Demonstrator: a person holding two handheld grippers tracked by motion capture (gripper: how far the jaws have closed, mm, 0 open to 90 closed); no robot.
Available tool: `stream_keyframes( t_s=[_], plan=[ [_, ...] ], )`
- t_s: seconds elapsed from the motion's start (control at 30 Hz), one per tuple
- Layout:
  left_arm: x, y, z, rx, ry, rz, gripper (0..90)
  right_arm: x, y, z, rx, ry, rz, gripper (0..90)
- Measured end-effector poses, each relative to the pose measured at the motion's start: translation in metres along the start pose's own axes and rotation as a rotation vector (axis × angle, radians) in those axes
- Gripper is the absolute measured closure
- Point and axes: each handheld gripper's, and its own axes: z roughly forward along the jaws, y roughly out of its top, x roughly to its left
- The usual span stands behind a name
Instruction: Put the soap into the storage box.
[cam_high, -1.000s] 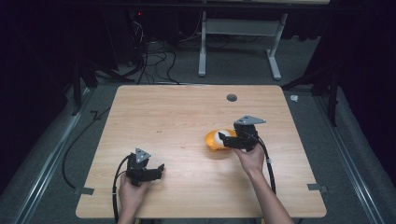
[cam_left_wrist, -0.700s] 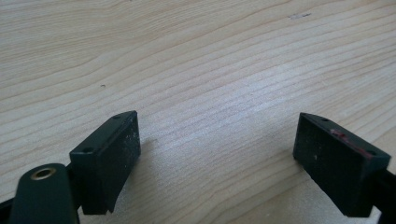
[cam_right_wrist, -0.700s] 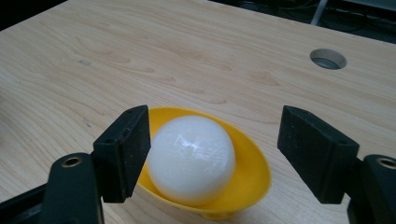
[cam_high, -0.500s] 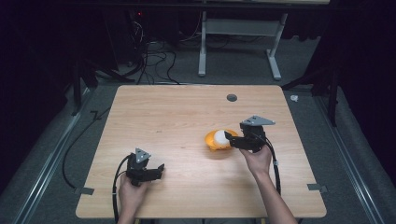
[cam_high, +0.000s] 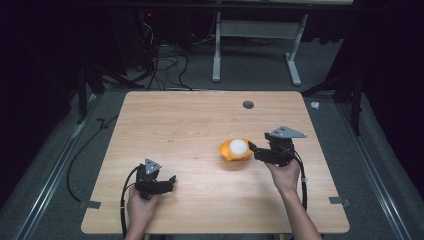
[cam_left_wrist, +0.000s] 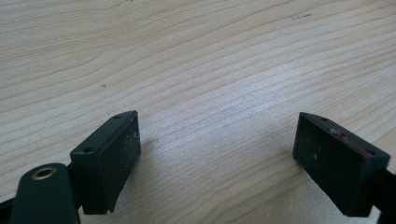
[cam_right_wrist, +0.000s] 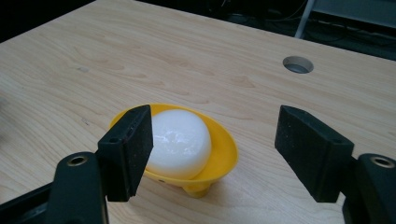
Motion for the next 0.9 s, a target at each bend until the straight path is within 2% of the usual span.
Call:
stream_keyframes(
  t_s=[0.37,0.7,0.9],
  plan=[
    [0.000,0.000,0.000,0.000,0.000,0.000,15.5,-0.012,-0.012,-0.024,-0.026,-0.029,0.034,29.3],
    [0.000,0.000,0.000,0.000,0.000,0.000,15.5,-0.015,-0.020,-0.043,-0.042,-0.044,0.040,29.3],
    [0.000,0.000,0.000,0.000,0.000,0.000,15.5,-0.017,-0.022,-0.049,-0.053,-0.047,0.039,29.3]
  ],
)
